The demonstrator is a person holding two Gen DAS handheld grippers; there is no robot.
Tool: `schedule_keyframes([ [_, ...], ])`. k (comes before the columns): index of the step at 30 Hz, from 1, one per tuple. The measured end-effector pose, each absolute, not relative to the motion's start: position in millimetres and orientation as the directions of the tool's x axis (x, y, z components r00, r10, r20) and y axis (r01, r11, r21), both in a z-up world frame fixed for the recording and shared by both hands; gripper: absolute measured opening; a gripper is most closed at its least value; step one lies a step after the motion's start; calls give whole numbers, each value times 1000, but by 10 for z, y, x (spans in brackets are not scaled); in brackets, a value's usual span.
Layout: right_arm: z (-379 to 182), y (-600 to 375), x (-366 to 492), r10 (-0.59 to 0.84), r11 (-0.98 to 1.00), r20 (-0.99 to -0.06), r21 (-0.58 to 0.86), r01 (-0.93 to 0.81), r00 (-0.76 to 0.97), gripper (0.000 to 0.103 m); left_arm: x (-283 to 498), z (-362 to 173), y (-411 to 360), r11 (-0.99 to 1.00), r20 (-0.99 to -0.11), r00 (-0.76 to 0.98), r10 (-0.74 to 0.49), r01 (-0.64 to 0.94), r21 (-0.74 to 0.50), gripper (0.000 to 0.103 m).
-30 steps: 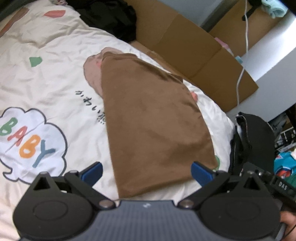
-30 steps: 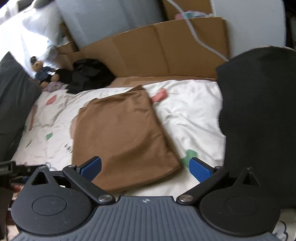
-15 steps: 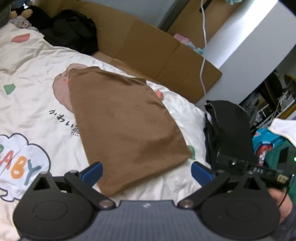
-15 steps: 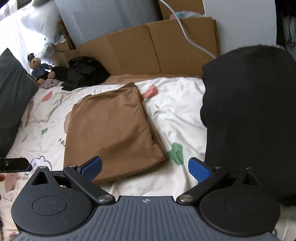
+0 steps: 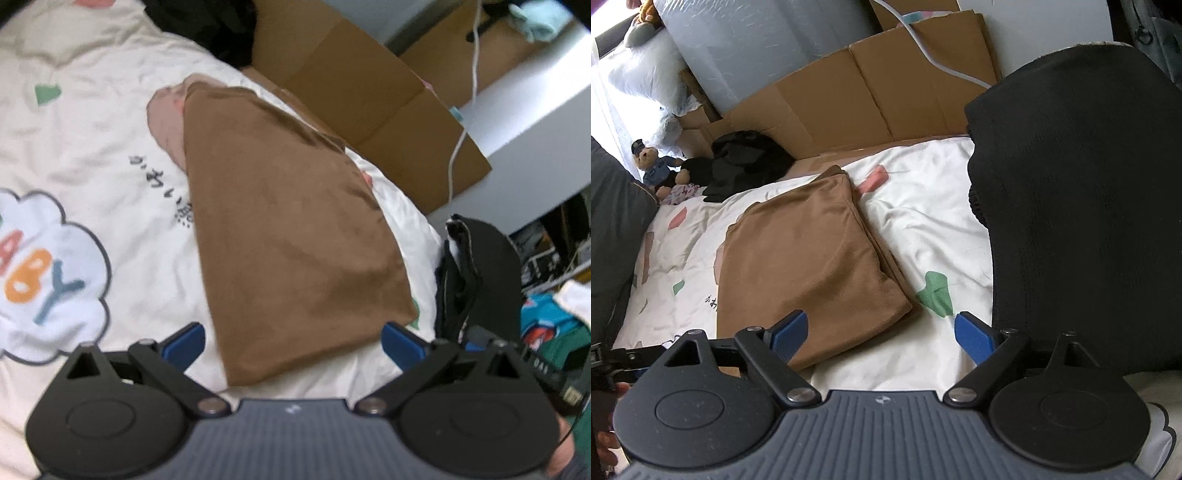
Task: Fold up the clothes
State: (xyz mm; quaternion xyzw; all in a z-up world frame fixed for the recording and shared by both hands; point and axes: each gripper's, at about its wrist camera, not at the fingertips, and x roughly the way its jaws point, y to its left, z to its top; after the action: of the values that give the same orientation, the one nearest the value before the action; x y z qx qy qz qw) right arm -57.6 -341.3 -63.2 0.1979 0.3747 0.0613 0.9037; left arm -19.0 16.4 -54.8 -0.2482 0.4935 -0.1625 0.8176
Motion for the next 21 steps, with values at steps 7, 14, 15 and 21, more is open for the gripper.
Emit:
schedule_keyframes([
  [7, -654, -3416, -587, 251, 901, -645, 427, 69, 722, 88, -195, -669, 175, 818, -738, 439, -513, -10, -575, 103],
  [14, -723, -3405, -521, 246, 880, -657, 460, 120, 713, 85, -184, -809, 224, 789, -736, 396, -549, -44, -613, 103],
  [15, -746, -3410, -497, 247, 874, -662, 468, 132, 708, 85, -173, -829, 219, 796, -744, 392, -542, -45, -604, 103],
  [21, -866, -3425, -339, 265, 840, -681, 510, 183, 683, 79, -118, -951, 209, 817, -774, 366, -517, -59, -573, 103],
])
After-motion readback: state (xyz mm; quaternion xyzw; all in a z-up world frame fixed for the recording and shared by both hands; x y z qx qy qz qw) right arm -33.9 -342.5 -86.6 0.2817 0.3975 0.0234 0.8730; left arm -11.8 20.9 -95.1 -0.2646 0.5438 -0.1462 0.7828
